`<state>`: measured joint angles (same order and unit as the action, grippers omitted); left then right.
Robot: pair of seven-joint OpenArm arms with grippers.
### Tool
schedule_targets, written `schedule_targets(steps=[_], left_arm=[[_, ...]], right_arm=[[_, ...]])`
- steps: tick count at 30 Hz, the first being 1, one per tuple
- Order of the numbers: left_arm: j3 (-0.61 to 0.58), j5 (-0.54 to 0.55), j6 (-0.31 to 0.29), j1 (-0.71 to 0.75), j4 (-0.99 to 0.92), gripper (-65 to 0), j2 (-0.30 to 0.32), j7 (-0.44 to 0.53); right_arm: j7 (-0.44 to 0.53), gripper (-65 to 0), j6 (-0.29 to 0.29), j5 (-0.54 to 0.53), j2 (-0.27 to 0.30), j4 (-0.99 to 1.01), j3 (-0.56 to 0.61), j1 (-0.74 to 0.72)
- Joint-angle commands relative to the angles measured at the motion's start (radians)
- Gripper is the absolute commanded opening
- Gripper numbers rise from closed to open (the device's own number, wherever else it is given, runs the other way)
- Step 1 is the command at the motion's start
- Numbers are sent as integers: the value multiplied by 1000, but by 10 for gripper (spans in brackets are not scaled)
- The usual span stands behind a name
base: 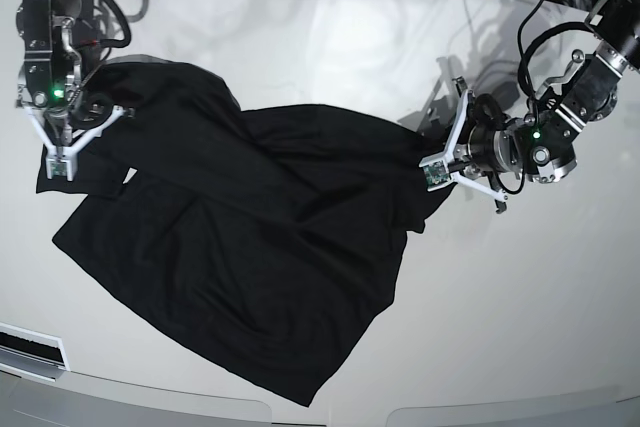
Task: Layout the t-shirt on the table in an organized manner, then fold the t-shirt properly
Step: 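Pull both grippers apart to stretch the shirt flat between them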
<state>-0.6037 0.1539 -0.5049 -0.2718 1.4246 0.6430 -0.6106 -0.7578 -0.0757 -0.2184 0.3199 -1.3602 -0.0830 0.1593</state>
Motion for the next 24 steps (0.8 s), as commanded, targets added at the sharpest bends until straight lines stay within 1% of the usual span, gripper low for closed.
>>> schedule_targets(steps=[1, 2, 4, 5, 7, 9, 13, 17, 19, 21, 23, 24], left_arm=[[8, 15, 4, -19, 13, -650, 11, 6], [8, 16, 2, -19, 13, -650, 11, 3], [8, 16, 0, -21, 14, -650, 18, -1], [8, 17, -5, -23, 17, -650, 27, 0], [8, 17, -18, -29, 37, -650, 55, 0], [8, 26, -19, -27, 86, -650, 97, -1], [8, 102, -19, -27, 190, -650, 195, -1], [8, 109, -18, -27, 241, -650, 277, -1], [8, 110, -18, -27, 246, -650, 307, -1], [8, 114, -18, -27, 245, -650, 330, -2], [8, 146, -19, -27, 245, -650, 347, -9], [8, 163, -24, -25, 245, -650, 352, -16]], right_arm=[[-46, -650, -30, -13, -1, 9, 2, 6], [-49, -650, -39, -13, -2, 7, 2, 6], [-55, -650, -36, 6, -1, -10, 2, 6], [-62, -650, -26, 36, 0, -29, 2, 7], [-87, -650, 14, 102, 5, -80, 2, 10], [-107, -650, 51, 143, 23, -149, 2, 18], [-137, -650, 101, 210, 61, -310, -2, 53], [-160, -650, 137, 269, 69, -462, -42, 113], [-160, -650, 130, 267, 68, -503, -73, 144], [-160, -650, 105, 242, 68, -508, -90, 161], [-159, -650, 40, 149, 68, -507, -97, 172], [-156, -650, -5, 82, 67, -507, -96, 177]])
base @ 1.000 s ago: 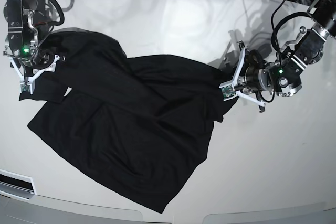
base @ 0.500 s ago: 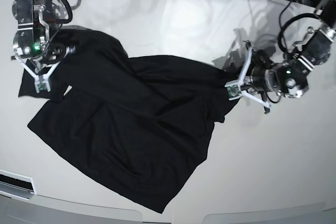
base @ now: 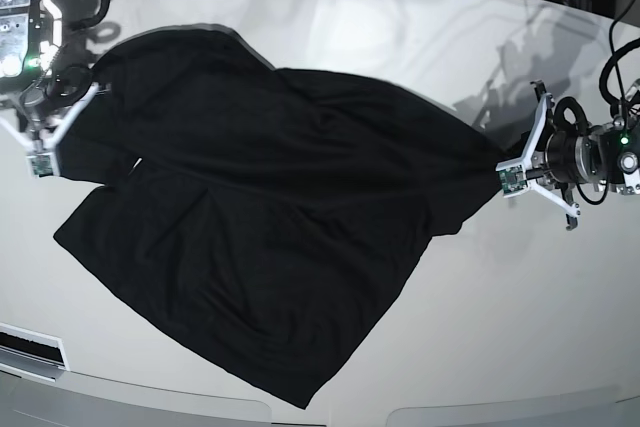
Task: Layout the t-shirt on the table in an organized manner, then fold the t-shirt properly
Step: 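Pull both grippers apart to stretch the shirt flat between them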
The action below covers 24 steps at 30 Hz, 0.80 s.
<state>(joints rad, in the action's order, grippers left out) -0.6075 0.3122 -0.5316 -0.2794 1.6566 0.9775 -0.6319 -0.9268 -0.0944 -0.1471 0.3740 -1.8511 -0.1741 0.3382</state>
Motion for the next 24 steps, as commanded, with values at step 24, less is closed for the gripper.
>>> schedule_targets(steps=[24], left_arm=[[11, 101, -167, -9, 13, -650, 189, -42]], right_arm=[[65, -650, -400, -250, -141, 247, 80, 13]])
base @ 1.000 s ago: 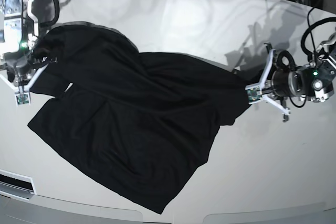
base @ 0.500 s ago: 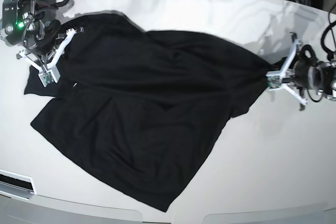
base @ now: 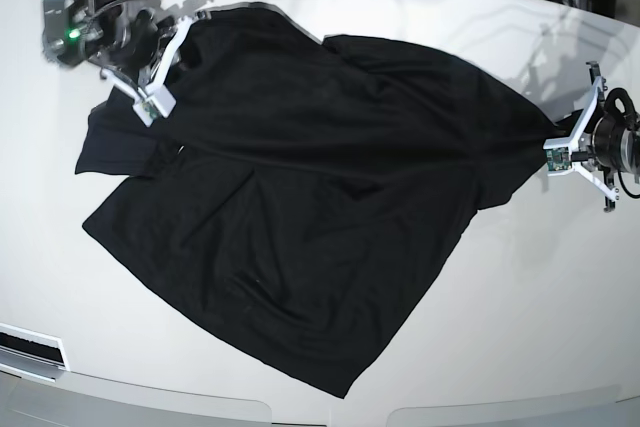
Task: Layout the t-shirt on the table in an organized manner, then fold the t-shirt properly
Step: 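Pull both grippers apart to stretch the shirt flat between them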
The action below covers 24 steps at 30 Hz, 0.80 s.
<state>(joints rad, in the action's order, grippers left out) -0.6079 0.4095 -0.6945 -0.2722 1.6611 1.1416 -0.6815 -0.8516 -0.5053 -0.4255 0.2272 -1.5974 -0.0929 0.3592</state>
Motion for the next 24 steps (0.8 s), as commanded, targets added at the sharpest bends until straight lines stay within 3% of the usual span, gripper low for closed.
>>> schedule_targets(steps=[1, 6, 10, 12, 18, 24], left_arm=[[12, -18, -4, -16, 9, -650, 25, 24], [12, -61, -4, -16, 8, -650, 25, 56], [12, -61, -4, -16, 8, -650, 30, 53], [12, -61, -4, -16, 8, -650, 38, 57], [12, -2, -4, -16, 8, -650, 42, 64], [12, 130, -4, -11, 39, -650, 41, 60]], right_arm=[[15, -650, 47, 83, 6, 9, 2, -8], [29, -650, 156, 292, 17, 14, 2, -10], [41, -650, 355, 420, 55, 14, 2, -10], [32, -650, 423, 466, 78, 14, 2, -10], [21, -650, 395, 467, 130, 14, 2, -11], [6, -650, 293, 339, 130, 14, 2, -10]])
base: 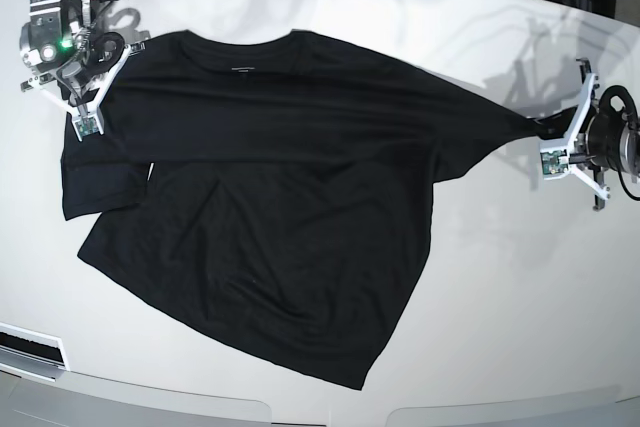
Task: Layout the t-shirt on the table in an organized manner, then fold the t-shirt properly
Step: 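Pull both grippers apart to stretch the shirt flat between them, then release the shirt with the right gripper and lift it clear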
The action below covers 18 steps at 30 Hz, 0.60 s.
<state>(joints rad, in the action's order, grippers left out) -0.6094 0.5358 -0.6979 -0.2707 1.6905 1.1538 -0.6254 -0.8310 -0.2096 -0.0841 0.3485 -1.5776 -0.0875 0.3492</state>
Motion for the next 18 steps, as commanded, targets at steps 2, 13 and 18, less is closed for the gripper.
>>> schedule_targets(steps=[2, 13, 18], left_arm=[[13, 6, 0, 4, 32, -650, 29, 4], [13, -67, 0, 148, 56, -650, -2, 4], [13, -67, 0, 188, 55, -650, -27, 4]], right_arm=[[-14, -650, -24, -45, 9, -6, -4, 0], [-80, -650, 44, -129, 17, -154, -80, -16], [-105, -314, 95, -236, 11, -154, -121, 5]])
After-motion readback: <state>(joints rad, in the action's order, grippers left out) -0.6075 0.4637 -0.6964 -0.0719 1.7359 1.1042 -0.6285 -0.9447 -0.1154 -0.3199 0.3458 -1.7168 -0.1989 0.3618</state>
